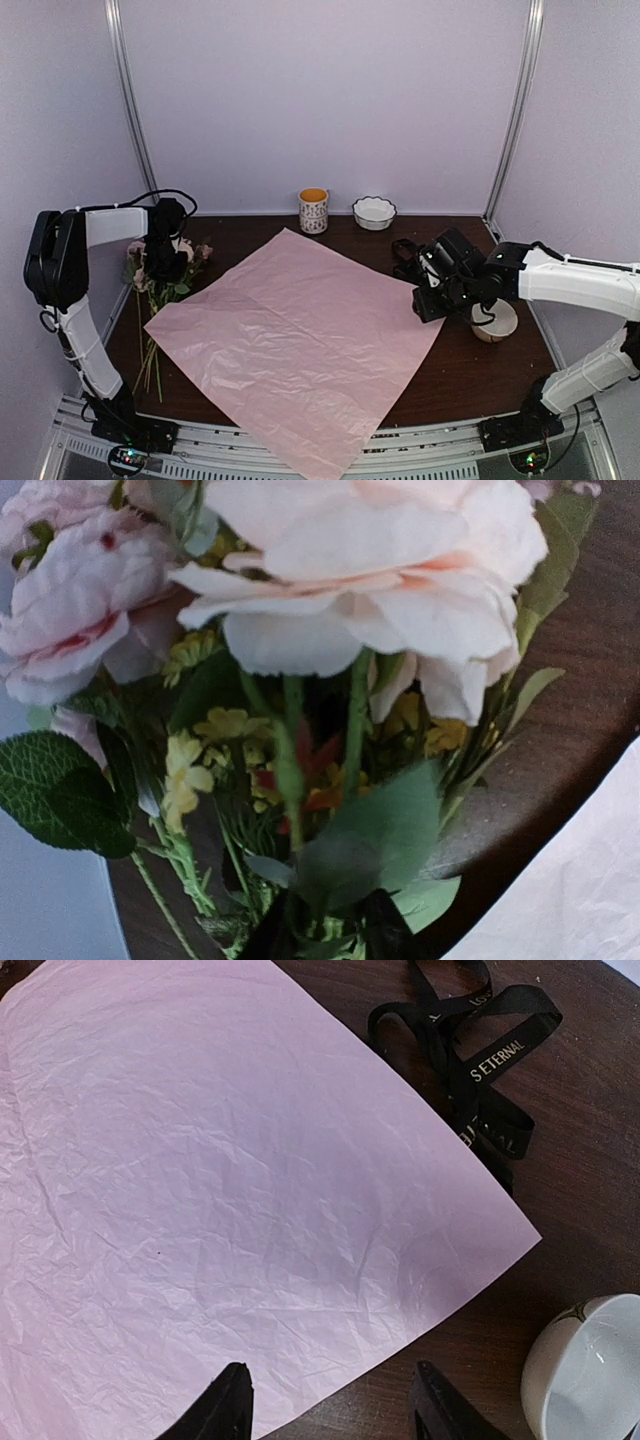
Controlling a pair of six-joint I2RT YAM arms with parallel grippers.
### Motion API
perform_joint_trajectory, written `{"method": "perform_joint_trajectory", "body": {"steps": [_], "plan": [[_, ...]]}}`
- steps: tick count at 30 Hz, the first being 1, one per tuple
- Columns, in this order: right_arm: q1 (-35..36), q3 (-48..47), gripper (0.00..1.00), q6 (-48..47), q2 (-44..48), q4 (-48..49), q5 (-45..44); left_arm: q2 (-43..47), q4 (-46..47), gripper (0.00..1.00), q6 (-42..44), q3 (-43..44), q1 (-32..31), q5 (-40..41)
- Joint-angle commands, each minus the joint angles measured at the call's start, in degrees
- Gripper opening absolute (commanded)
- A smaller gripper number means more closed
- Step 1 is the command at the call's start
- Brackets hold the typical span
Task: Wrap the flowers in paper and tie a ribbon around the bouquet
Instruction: Pick up the fake flower from the corner of the board.
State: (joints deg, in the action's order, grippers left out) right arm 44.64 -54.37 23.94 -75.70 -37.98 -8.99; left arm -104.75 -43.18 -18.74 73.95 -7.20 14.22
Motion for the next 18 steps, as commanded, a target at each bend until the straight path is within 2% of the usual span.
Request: {"method": "perform_joint_trajectory", "body": {"steps": [1,2,3,8,11,18], "plan": [[0.3,-0.3,0.54,3.5,3.1,-1.1,-0.7,-0.1,3.4,0.13,0.6,0.6,0.5,0.0],[0.4,-0.3,0.54,4.0,3.6,-1.1,-0.8,0.0,3.5,0.02,0.4,0.7,0.6,-0.1],[0.5,-0.2,0.54,4.4,4.1,-1.2,-0.9,0.2,3.6,0.00,0.2,0.7,0.7,-0.3],[1.1,-0.8,0.54,6.0,6.6,-1.8,-1.2,7.7,4.7,0.00,-1.1,0.1,0.7,4.2],[1.4,-2.3,0.54,5.2,6.8,-1.9,-1.1,15.4,5.4,0.00,-1.0,0.0,0.7,7.9],[2.8,-10.1,0.54,0.9,4.5,1.4,-0.5,32.1,11.8,0.00,3.1,0.7,0.7,10.4]]}}
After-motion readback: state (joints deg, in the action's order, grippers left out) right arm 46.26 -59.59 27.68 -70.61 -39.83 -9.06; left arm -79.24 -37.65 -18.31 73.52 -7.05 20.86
